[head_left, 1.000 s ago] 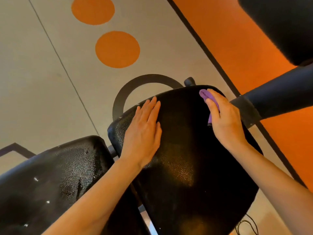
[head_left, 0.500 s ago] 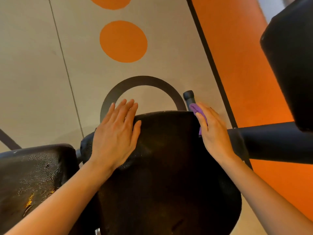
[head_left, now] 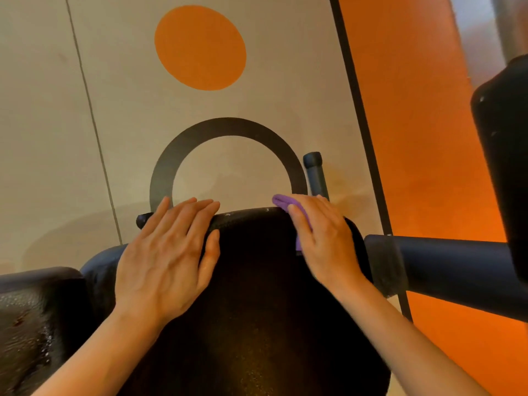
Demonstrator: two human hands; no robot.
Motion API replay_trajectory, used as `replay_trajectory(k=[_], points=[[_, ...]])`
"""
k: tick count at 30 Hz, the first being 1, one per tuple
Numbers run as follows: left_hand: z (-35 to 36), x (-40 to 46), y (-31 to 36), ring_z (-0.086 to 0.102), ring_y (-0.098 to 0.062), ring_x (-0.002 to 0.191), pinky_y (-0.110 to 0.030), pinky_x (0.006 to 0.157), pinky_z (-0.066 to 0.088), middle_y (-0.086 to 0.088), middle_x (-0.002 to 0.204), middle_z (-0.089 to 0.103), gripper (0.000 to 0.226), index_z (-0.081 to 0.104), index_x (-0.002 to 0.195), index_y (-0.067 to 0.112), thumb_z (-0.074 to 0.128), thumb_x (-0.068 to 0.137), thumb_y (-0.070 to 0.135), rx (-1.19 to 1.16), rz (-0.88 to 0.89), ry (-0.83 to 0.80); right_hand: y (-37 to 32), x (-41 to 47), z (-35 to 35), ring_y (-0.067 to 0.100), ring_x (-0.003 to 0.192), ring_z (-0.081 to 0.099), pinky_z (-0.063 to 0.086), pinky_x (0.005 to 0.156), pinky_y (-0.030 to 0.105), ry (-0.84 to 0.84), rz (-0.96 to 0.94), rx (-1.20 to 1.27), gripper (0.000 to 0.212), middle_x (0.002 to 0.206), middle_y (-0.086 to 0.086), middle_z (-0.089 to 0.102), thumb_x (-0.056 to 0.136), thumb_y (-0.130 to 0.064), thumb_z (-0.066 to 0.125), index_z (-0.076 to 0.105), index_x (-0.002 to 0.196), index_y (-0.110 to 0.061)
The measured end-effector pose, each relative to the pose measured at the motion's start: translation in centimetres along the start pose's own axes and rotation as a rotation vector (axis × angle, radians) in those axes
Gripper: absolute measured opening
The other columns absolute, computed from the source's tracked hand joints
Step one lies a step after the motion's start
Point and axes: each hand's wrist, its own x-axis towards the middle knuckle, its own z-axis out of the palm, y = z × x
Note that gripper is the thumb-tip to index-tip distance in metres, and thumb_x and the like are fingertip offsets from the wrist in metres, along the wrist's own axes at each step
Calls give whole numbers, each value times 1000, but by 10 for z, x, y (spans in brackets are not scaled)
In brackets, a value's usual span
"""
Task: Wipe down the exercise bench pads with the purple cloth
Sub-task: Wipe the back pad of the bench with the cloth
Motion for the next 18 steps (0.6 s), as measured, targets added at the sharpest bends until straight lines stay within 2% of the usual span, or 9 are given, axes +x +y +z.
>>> replay_trajectory(k=[1, 3, 5, 8, 10, 13, 15, 17, 18], points=[[-1, 0, 0, 60, -25, 120, -38, 117, 24, -6, 126, 64, 53, 54, 134, 15, 25, 100, 42, 0, -8, 4, 14, 1, -8, -6, 99, 53, 42, 100, 20, -5, 67, 41, 34, 103, -20, 62, 103, -36, 31, 62, 117, -28], [-2, 1, 0, 64, -26, 112, -35, 113, 25, -5, 120, 66, 51, 56, 132, 15, 27, 98, 40, -8, -13, 15, 31, 2, -21, -9, 88, 57, 50, 92, 23, 33, 352, 137, 35, 87, -21, 63, 104, -33, 31, 65, 113, -28], [-2, 1, 1, 66, -26, 104, -35, 104, 31, -5, 115, 67, 51, 57, 130, 15, 27, 98, 40, -8, -16, 16, 31, 1, -17, -3, 82, 56, 50, 87, 26, 113, 505, 101, 30, 78, -21, 55, 104, -30, 33, 62, 96, -29], [-3, 0, 2, 65, -26, 96, -37, 86, 41, -5, 111, 66, 52, 57, 130, 14, 26, 98, 40, 1, -30, -2, 14, 1, -4, 7, 89, 57, 47, 88, 32, 196, 349, -58, 30, 85, -18, 58, 103, -32, 32, 57, 88, -29], [-4, 1, 3, 64, -26, 96, -38, 83, 42, -4, 112, 65, 52, 56, 131, 15, 26, 98, 41, 5, -38, -11, 2, 3, 5, 8, 93, 58, 46, 89, 29, 146, 144, -53, 37, 95, -12, 66, 102, -35, 29, 65, 99, -26], [-5, 0, 4, 63, -26, 97, -38, 84, 40, -4, 112, 64, 51, 55, 132, 15, 26, 98, 41, 10, -43, -3, 1, 3, 5, 2, 99, 57, 46, 90, 23, 36, -72, -3, 30, 104, -9, 67, 102, -32, 37, 64, 112, -23], [-5, 0, 4, 63, -26, 98, -37, 85, 39, -4, 113, 64, 51, 54, 132, 15, 27, 98, 40, 13, -48, 2, 21, 1, -9, 0, 100, 58, 50, 92, 30, 32, 47, 70, 30, 104, -12, 66, 103, -33, 36, 63, 114, -26], [-3, 1, 3, 63, -27, 98, -37, 85, 39, -5, 113, 64, 51, 54, 132, 15, 27, 98, 40, 15, -45, 5, 29, -3, -16, 2, 95, 59, 51, 92, 39, 116, 297, 139, 28, 93, -17, 64, 103, -32, 35, 63, 101, -30], [-3, 1, 3, 63, -27, 98, -38, 84, 40, -6, 113, 64, 51, 54, 132, 15, 27, 98, 40, 18, -43, 4, 17, -3, -11, 2, 94, 58, 49, 93, 41, 148, 330, 126, 29, 91, -19, 63, 103, -31, 34, 62, 97, -31]])
